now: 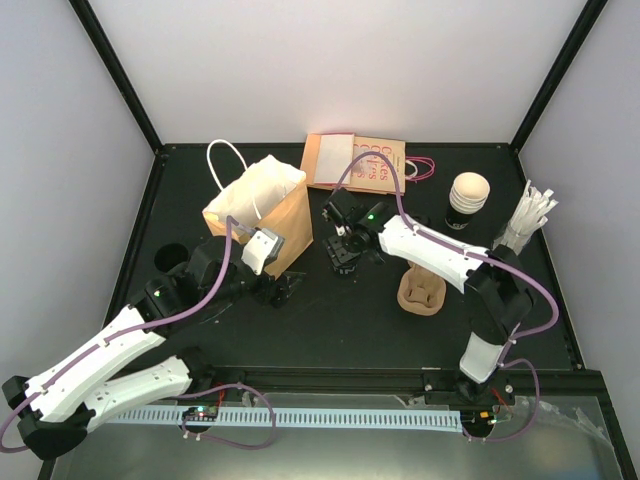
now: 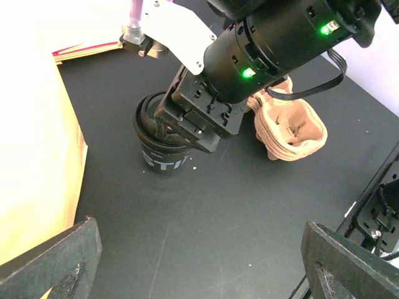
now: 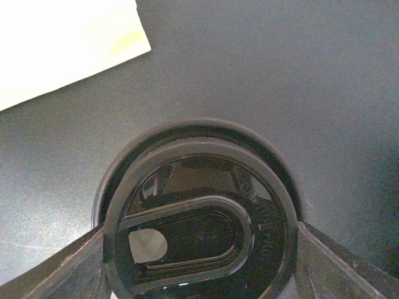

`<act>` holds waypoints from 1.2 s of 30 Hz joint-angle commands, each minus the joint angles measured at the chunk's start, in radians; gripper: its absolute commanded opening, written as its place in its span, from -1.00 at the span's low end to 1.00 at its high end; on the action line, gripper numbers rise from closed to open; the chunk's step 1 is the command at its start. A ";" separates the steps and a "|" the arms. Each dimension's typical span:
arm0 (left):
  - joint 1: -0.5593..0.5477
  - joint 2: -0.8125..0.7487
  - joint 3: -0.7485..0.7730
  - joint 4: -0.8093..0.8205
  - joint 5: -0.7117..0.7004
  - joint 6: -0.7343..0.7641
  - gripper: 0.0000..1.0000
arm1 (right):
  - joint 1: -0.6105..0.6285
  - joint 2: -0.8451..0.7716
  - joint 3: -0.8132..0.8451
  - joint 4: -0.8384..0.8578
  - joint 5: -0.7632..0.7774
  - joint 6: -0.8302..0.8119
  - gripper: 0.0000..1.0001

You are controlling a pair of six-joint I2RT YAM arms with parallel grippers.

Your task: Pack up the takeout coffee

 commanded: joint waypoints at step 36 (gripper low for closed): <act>-0.004 0.043 0.021 0.015 0.012 -0.007 0.81 | -0.007 -0.012 -0.138 0.128 0.095 0.042 0.47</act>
